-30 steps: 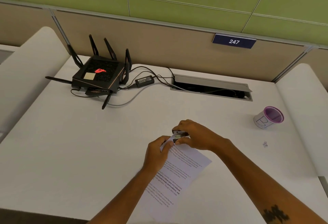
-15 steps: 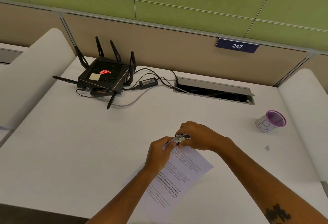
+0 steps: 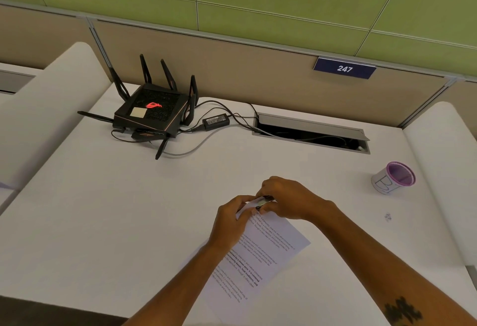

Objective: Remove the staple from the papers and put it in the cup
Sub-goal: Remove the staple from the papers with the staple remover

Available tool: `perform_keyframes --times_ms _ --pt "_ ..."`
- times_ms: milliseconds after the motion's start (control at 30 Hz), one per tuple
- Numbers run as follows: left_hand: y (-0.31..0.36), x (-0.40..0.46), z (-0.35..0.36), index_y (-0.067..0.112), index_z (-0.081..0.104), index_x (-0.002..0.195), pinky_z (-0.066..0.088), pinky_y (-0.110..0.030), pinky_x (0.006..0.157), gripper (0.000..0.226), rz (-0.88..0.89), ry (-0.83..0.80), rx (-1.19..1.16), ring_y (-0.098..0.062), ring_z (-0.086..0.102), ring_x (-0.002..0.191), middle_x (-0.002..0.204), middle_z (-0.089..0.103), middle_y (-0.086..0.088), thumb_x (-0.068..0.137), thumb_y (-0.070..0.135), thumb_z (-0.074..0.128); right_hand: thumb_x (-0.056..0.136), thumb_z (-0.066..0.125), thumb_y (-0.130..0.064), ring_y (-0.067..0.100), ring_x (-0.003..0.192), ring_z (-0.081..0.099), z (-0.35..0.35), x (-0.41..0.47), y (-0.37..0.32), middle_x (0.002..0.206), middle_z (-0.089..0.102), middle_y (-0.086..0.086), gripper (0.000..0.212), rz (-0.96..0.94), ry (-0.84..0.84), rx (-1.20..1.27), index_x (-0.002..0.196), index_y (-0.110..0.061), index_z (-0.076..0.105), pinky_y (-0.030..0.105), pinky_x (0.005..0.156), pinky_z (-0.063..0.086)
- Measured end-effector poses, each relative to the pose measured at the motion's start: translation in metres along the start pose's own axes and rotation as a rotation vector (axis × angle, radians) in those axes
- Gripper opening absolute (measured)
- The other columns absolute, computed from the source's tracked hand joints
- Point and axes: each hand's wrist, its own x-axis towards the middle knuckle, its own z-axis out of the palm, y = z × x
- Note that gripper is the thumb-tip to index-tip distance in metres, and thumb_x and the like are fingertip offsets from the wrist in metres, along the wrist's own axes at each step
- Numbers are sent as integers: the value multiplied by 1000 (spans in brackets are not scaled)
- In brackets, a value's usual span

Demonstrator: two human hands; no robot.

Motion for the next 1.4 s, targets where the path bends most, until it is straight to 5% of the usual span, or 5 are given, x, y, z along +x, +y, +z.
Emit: perform_keyframes --times_ms 233,400,800,1033,1400 --pt "5 2 -9 48 53 133 56 -17 84 50 -12 -160 20 -2 69 105 124 65 25 88 59 72 99 67 -37 13 96 58 -3 -4 -2 103 71 -4 25 -26 33 -13 118 -22 75 29 78 53" --pt "11 3 -9 55 56 120 57 -15 77 32 11 -155 -53 5 70 100 117 70 25 91 57 70 99 67 -28 12 93 57 0 -5 -6 97 70 -4 16 -73 61 -65 110 -20 76 29 74 52" --pt "10 1 -3 28 65 127 60 -19 83 40 47 -88 -77 -4 72 101 117 75 13 93 49 68 97 69 -23 16 88 59 0 -4 -9 91 73 0 16 -145 124 -69 107 -17 80 24 65 44" --pt "3 1 -1 24 68 121 63 -25 80 31 54 -75 -46 -9 75 96 111 77 11 97 44 68 97 69 -23 15 88 61 -6 -4 -11 91 75 -1 16 -148 100 -76 107 -19 80 31 70 55" --pt "-6 -1 1 21 68 115 65 -30 74 32 85 -61 -45 -13 76 89 103 78 9 96 47 67 94 71 -24 12 83 58 0 -4 -12 85 75 -3 15 -146 105 -80 104 -21 81 25 65 45"
